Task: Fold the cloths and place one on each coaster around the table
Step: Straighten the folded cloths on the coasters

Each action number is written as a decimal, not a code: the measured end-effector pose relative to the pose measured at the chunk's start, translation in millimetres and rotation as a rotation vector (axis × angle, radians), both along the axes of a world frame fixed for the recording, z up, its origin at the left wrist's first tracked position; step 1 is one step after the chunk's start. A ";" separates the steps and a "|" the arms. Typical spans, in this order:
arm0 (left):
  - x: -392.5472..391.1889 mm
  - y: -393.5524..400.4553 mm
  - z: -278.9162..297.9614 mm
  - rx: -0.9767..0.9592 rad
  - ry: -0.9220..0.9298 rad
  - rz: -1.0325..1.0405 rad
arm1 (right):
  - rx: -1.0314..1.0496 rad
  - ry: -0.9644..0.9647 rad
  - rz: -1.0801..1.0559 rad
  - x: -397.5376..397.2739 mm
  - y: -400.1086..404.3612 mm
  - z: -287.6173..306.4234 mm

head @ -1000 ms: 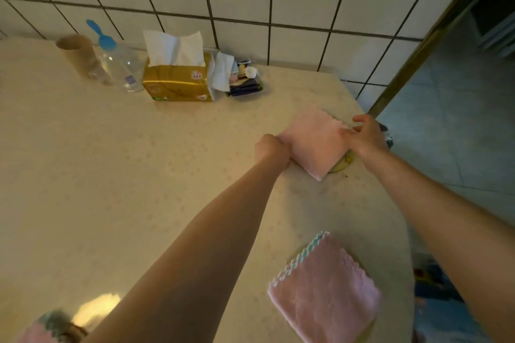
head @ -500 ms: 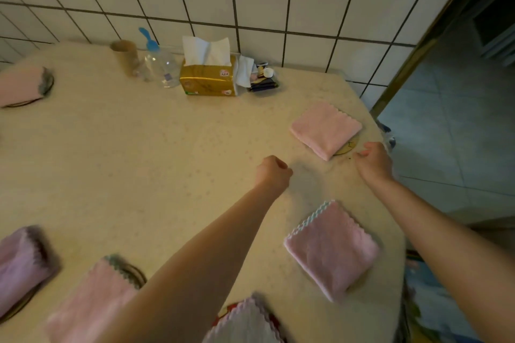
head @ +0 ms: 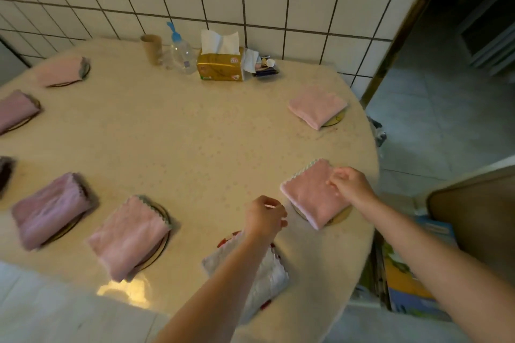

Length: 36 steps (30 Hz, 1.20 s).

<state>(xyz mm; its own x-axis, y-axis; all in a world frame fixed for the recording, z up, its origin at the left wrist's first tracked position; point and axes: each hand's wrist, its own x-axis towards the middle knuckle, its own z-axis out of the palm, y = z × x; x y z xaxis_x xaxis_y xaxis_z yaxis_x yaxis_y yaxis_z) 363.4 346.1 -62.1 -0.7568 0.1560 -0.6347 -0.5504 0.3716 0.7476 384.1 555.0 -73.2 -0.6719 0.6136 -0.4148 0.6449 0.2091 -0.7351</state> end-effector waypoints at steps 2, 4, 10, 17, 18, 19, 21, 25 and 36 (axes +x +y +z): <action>17.4 -1.4 3.0 0.026 -0.010 0.044 | -0.054 -0.005 0.063 3.9 -5.2 5.1; 30.6 2.9 5.0 0.010 0.000 0.080 | -0.131 0.022 0.077 0.9 -1.9 11.4; 37.9 29.0 -5.4 -0.104 0.008 0.162 | -0.376 0.073 0.009 -31.1 38.0 25.3; 29.2 85.4 -43.6 -0.187 -0.131 0.344 | -0.431 0.004 0.041 -117.4 126.1 7.9; 28.4 97.1 -32.3 -0.203 -0.140 0.371 | -0.448 -0.003 0.052 -130.2 136.4 6.9; 28.5 104.3 -21.6 -0.218 -0.142 0.400 | -0.486 0.002 0.046 -141.0 143.5 5.7; 27.4 113.5 -12.8 -0.214 -0.161 0.451 | -0.583 0.029 -0.011 -162.6 154.4 3.7; 22.4 126.1 -14.9 -0.160 -0.198 0.585 | -0.702 -0.031 -0.159 -195.1 168.0 -3.1; 6.1 126.4 -14.4 0.063 -0.196 0.642 | -0.755 -0.073 -0.094 -229.9 151.9 -6.9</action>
<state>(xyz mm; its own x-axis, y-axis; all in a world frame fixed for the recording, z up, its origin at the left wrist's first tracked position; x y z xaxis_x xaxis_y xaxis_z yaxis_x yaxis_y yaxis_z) 369.5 472.5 -76.5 -0.5834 -0.2457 -0.7741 -0.7752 -0.1158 0.6210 154.1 707.0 -80.1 -0.5857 0.1990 -0.7857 0.6876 -0.3913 -0.6116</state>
